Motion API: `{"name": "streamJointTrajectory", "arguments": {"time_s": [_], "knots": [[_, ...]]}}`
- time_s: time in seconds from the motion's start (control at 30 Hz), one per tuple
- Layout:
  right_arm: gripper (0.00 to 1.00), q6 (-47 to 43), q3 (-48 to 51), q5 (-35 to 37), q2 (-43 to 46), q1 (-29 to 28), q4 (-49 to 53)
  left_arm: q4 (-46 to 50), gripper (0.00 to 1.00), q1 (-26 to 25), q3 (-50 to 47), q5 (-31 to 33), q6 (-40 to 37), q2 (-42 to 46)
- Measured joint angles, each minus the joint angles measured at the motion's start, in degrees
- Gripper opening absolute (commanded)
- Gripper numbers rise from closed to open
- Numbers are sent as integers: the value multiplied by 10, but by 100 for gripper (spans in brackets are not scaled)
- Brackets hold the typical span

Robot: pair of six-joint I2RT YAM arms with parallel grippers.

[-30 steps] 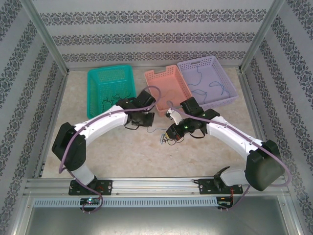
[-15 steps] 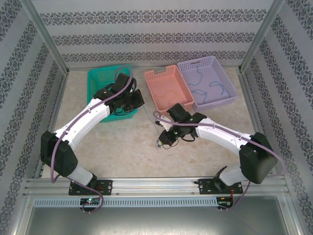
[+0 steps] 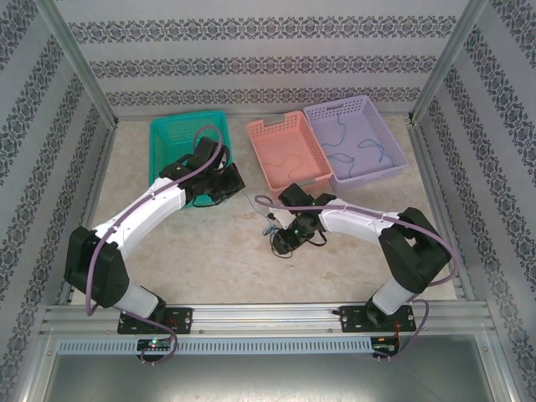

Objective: Untangle the cables

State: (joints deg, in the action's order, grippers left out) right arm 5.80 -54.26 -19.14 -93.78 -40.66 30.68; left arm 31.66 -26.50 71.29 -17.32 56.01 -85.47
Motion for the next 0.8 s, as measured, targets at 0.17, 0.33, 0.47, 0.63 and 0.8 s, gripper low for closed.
{"name": "streamJointTrajectory", "arguments": {"time_s": [0.17, 0.33, 0.47, 0.63, 0.8], "knots": [[0, 30, -1, 3, -21, 0, 1, 21, 0, 1, 39, 12, 0, 16], [0, 60, -1, 1, -28, 14, 0, 63, 0, 16, 126, 59, -3, 28], [0, 80, -1, -2, -28, 42, 5, 83, 0, 27, 193, 90, -9, 42], [0, 91, -1, -4, -28, 71, 20, 90, 0, 30, 241, 114, -17, 57], [0, 91, -1, -4, -31, 76, 37, 106, 0, 39, 280, 134, -26, 61]]}}
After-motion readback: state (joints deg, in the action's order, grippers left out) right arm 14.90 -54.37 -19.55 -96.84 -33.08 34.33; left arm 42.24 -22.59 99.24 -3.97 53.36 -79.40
